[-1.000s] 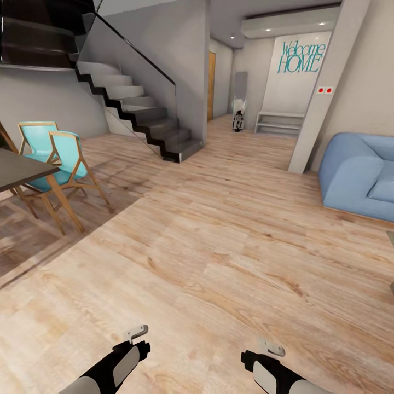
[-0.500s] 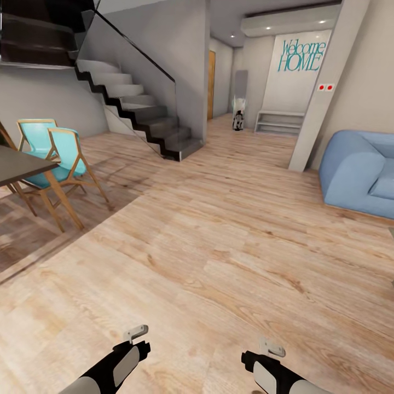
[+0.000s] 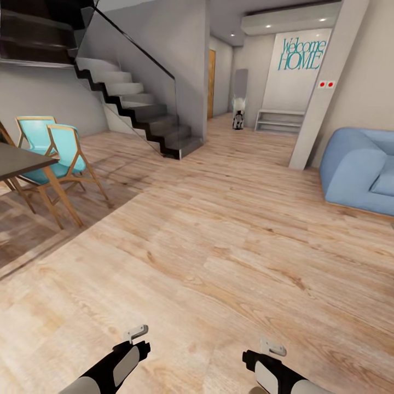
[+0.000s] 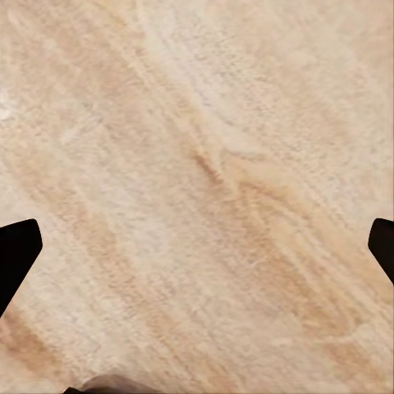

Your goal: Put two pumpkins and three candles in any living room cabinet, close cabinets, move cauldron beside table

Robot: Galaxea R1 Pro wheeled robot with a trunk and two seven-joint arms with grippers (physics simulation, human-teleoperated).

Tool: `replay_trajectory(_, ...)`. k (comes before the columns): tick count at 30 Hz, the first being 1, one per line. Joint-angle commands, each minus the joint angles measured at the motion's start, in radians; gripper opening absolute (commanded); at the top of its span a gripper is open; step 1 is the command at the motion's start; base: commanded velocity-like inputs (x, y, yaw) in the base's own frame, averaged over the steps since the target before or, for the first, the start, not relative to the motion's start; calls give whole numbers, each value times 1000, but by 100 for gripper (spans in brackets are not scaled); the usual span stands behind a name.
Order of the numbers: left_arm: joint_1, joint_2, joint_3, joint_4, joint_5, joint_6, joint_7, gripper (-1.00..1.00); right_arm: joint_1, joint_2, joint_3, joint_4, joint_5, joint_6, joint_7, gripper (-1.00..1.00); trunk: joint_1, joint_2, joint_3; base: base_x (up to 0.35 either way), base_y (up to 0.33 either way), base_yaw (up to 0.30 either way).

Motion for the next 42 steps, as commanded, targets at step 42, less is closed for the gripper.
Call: replay_trajectory(42, 0, -16, -14, -4, 5, 5, 9, 100, 0, 9, 8, 57, -9, 24, -18, 100, 161, -295, -133, 0, 0, 0)
